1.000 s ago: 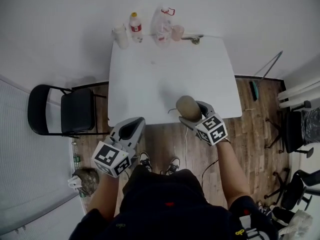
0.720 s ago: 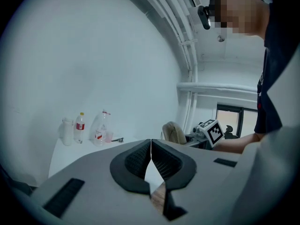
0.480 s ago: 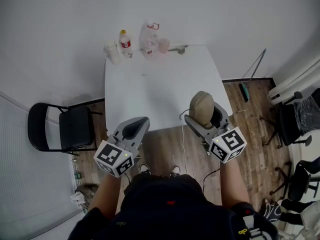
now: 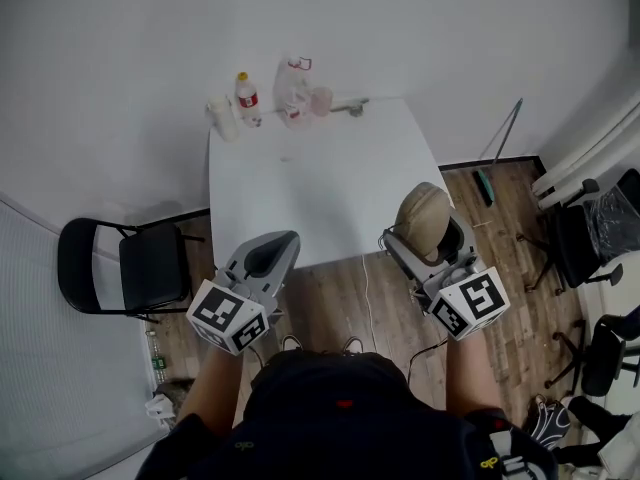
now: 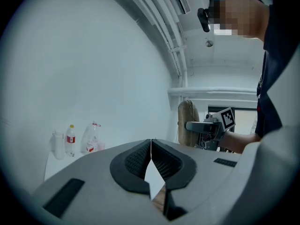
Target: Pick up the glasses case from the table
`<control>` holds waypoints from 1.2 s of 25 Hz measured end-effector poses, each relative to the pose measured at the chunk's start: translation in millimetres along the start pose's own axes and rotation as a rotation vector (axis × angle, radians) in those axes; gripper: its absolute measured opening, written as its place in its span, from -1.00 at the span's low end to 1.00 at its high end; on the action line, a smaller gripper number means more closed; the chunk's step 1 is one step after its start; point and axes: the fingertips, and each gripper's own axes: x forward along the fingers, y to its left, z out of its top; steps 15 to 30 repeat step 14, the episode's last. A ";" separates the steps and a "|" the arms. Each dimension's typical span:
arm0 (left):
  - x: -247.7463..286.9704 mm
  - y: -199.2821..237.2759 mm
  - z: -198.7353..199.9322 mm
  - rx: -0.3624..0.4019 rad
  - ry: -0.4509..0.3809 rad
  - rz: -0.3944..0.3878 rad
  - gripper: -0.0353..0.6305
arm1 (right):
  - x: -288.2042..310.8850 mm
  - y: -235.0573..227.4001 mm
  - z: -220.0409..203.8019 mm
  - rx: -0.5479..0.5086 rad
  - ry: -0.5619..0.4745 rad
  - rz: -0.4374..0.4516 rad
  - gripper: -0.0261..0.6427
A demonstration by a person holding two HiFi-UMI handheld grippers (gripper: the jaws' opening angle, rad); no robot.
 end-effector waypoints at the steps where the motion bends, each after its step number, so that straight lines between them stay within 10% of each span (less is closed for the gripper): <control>1: -1.1 0.8 1.3 0.003 -0.003 0.002 -0.83 | -0.3 0.7 -0.2 -0.001 0.000 -0.003 0.21; 30: -17.4 2.2 6.0 0.031 -0.010 0.027 -0.83 | -4.5 8.9 -5.2 0.013 0.002 -0.014 0.21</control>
